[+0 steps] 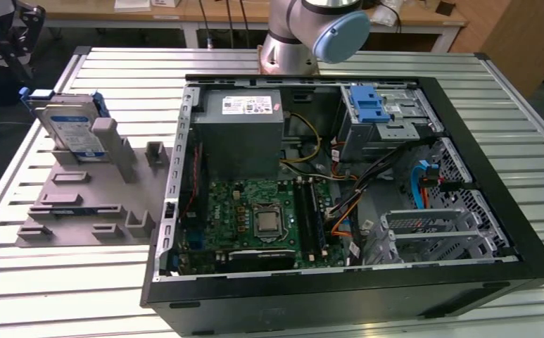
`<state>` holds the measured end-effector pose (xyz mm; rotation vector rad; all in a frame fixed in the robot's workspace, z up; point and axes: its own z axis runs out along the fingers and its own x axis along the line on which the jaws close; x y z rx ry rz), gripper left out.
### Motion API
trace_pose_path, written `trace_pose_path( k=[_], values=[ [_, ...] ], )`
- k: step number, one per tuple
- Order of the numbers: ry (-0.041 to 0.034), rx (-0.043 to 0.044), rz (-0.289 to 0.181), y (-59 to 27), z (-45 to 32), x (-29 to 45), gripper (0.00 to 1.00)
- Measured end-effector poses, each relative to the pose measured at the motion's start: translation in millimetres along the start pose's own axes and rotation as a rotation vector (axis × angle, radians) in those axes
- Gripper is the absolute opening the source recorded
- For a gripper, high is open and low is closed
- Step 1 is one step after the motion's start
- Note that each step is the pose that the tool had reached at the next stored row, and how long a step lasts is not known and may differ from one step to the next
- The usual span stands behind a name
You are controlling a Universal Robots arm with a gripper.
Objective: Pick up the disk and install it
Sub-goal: 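Pick up the disk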
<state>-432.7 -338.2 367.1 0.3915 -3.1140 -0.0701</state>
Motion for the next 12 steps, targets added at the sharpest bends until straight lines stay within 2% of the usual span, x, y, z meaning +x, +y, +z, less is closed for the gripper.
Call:
trace_pose_path(
  k=[12],
  values=[
    [0.0015,-0.0001,-0.036,0.1,0.0,0.4,0.11]
  ],
)
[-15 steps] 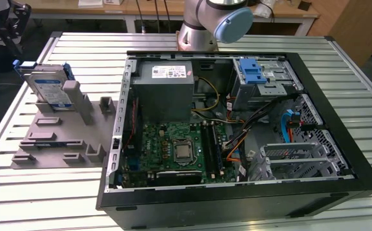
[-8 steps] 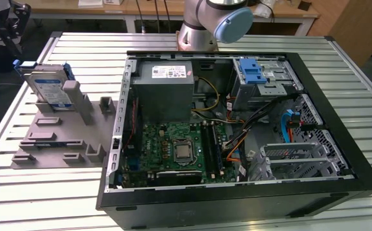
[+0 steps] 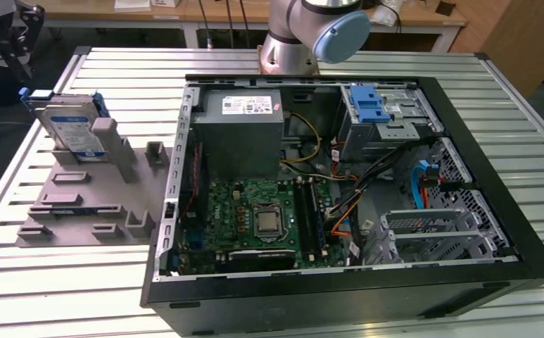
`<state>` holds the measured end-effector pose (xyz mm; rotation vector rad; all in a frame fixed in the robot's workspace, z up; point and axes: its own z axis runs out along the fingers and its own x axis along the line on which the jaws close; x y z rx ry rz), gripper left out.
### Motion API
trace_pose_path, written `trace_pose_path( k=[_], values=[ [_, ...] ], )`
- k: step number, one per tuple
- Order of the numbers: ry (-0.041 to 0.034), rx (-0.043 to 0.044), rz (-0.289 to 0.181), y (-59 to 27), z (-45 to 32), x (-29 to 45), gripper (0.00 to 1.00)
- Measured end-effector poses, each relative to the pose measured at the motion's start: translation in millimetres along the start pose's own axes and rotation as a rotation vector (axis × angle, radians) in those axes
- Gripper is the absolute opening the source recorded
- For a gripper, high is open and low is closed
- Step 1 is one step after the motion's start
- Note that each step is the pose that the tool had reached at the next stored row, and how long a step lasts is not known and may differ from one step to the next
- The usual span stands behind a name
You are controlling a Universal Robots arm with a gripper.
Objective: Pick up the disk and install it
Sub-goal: 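Pick up the disk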
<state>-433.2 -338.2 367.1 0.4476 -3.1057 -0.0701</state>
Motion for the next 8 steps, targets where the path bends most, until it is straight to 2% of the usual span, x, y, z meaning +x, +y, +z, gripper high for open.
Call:
trace_pose_path(
  k=[8],
  values=[
    [0.0011,-0.0001,-0.022,0.1,0.0,0.3,0.11]
  ],
)
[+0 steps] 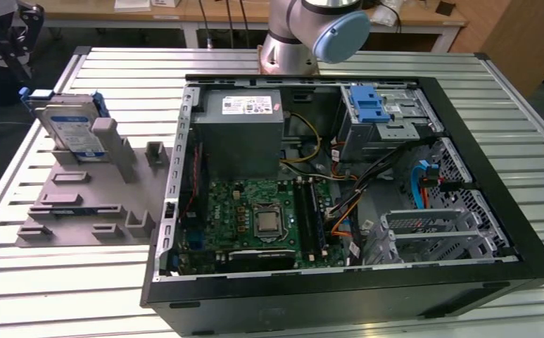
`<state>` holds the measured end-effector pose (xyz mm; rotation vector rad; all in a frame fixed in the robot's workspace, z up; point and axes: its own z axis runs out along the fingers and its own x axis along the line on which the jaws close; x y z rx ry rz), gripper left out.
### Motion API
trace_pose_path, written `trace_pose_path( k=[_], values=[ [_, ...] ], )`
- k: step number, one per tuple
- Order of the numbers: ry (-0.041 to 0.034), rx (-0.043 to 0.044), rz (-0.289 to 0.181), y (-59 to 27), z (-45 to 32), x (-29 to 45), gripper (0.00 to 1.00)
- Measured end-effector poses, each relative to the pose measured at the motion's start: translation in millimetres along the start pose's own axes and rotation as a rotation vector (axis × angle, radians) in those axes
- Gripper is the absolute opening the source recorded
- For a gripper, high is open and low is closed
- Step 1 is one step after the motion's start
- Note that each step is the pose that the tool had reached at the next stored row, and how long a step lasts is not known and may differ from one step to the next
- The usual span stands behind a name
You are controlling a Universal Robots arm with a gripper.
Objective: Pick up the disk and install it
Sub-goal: 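Pick up the disk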
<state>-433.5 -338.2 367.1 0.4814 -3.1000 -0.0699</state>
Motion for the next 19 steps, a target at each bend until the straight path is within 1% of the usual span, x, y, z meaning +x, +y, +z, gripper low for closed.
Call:
trace_pose_path(
  k=[19],
  values=[
    [0.0022,-0.0002,-0.051,0.3,0.0,0.8,0.11]
  ],
)
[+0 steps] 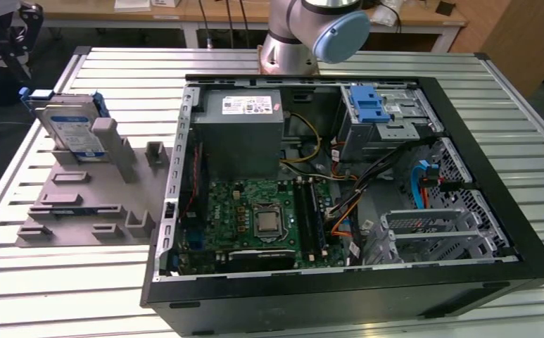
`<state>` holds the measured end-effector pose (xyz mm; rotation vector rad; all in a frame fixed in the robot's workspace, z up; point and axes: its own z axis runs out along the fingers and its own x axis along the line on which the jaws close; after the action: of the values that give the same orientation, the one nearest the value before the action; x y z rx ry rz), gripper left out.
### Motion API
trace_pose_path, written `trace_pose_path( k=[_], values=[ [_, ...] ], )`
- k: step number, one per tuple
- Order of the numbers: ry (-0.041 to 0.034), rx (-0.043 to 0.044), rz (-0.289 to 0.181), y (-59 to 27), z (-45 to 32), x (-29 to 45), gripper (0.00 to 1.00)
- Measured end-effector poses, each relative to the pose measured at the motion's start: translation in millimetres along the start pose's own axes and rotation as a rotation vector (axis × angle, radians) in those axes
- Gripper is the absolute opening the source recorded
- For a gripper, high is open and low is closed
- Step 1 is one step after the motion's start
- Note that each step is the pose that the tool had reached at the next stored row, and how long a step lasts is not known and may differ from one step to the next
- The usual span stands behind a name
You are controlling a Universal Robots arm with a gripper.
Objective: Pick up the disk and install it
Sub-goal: 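Pick up the disk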
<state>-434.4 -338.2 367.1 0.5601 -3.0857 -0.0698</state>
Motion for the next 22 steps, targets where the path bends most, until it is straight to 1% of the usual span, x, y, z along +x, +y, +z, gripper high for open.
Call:
trace_pose_path(
  k=[18,22],
  values=[
    [0.0021,-0.0001,-0.048,0.4,0.0,1.2,0.11],
    [0.0031,-0.0002,-0.069,0.6,0.0,1.7,0.11]
  ],
)
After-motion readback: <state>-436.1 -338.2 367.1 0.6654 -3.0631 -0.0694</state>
